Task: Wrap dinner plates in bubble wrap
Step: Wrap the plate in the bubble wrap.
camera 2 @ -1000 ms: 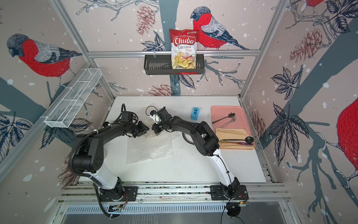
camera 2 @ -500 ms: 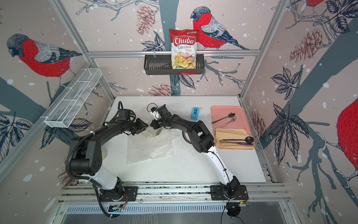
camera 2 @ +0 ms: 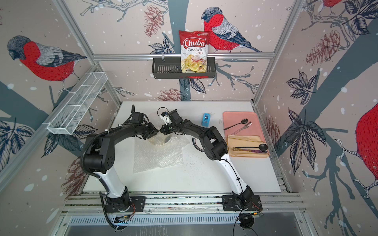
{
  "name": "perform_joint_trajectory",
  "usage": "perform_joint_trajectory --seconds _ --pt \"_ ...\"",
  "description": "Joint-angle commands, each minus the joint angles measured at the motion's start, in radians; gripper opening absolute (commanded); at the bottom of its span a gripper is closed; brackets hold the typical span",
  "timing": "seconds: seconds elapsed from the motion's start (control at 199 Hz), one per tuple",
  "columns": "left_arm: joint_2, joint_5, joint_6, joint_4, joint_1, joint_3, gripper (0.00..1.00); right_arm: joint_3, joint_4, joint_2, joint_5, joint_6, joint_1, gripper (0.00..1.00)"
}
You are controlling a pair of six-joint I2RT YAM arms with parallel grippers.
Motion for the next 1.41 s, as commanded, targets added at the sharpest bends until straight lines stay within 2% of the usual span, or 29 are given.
perform_joint_trajectory --seconds 0.0,0.171,0.326,0.472,0.628,0.814,0.984,1.08,1.231,1.326,1.401 --pt "0.033 -0.102 0.007 -0.028 -0.002 0.010 0.27 -0.025 0.026 -0.050 -0.015 0.005 -0.011 0.15" --pt "0.063 -0.107 -0.002 -0.016 -0.009 0.013 0.28 -0.162 0.090 -0.180 0.028 0.049 -0.059 0.23" --pt "0.061 -0.095 -0.002 -0.008 -0.010 0.013 0.28 -0.271 0.127 -0.237 0.096 0.184 -0.168 0.39" --pt "0.059 -0.084 -0.003 -0.005 -0.010 0.013 0.28 -0.322 0.151 -0.213 0.098 0.287 -0.256 0.48" --pt "0.051 -0.079 -0.007 -0.001 -0.011 0.004 0.28 -0.302 0.150 -0.165 0.083 0.334 -0.275 0.58" --pt "0.041 -0.074 -0.013 0.007 -0.011 -0.011 0.28 -0.245 0.139 -0.098 0.077 0.395 -0.279 0.61" --pt "0.034 -0.063 -0.024 0.021 -0.013 -0.025 0.28 -0.271 0.306 -0.077 0.030 0.463 -0.295 0.60" --pt "0.029 -0.058 -0.026 0.024 -0.012 -0.033 0.28 -0.266 0.395 -0.062 0.016 0.495 -0.304 0.57" --pt "0.021 -0.057 -0.024 0.030 -0.013 -0.045 0.28 -0.243 0.510 -0.031 -0.037 0.539 -0.315 0.35" --pt "0.020 -0.051 -0.027 0.035 -0.013 -0.053 0.28 -0.221 0.543 -0.015 -0.064 0.561 -0.318 0.31" --pt "0.020 -0.051 -0.028 0.039 -0.013 -0.057 0.28 -0.214 0.561 -0.003 -0.094 0.575 -0.318 0.20"
